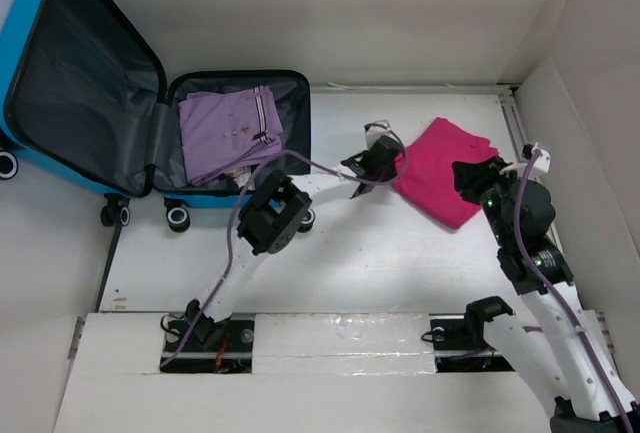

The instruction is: Pack the luggage

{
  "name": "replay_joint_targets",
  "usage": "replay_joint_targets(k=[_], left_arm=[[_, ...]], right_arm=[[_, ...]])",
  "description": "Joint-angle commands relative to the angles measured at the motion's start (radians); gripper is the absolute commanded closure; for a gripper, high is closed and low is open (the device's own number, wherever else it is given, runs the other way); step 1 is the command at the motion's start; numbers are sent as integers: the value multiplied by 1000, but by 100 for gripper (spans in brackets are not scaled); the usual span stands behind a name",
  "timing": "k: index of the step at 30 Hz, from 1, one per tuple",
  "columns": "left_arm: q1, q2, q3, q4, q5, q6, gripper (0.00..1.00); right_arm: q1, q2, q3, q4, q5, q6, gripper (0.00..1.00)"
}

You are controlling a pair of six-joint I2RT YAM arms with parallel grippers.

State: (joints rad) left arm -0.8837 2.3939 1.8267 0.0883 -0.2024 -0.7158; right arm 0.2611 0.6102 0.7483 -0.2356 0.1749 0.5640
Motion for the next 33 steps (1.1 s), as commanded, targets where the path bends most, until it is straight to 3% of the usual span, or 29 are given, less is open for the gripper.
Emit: replay_joint_targets(k=[1, 3, 5, 7, 8, 9, 11, 14, 20, 23, 33], left_arm=[[124, -134, -76, -38, -109, 61, 100], [170, -144, -41, -79, -120, 75, 100], [205, -144, 9, -142, -152, 87, 88], [218, -170, 42, -183, -199, 96, 66], [218, -192, 25, -183, -215, 105, 39], [227, -250, 5, -170, -215, 105, 30], [227, -324, -113, -93, -195, 118, 24], [172, -473, -315, 31, -141, 75, 24], [106, -475, -484, 36, -98, -156, 31], [106, -412, -454, -71, -80, -272, 37], [86, -228, -328, -128, -40, -324, 42]], right_arm=[[-5, 13, -21, 76, -55, -9, 72], [-5, 23, -30, 90, -71, -9, 71], [-5, 46, -30, 100, -81, 0, 71], [-5, 72, -30, 101, -91, 0, 70], [-5, 86, -39, 101, -91, -12, 70], [-5, 86, -40, 101, -91, -12, 68], [-5, 95, -50, 101, -91, -21, 67], [-5, 115, -50, 124, -91, -21, 66], [-5, 128, -60, 133, -91, -30, 60], [-5, 128, -60, 133, -91, -39, 55], [-5, 99, -60, 113, -91, -49, 50]])
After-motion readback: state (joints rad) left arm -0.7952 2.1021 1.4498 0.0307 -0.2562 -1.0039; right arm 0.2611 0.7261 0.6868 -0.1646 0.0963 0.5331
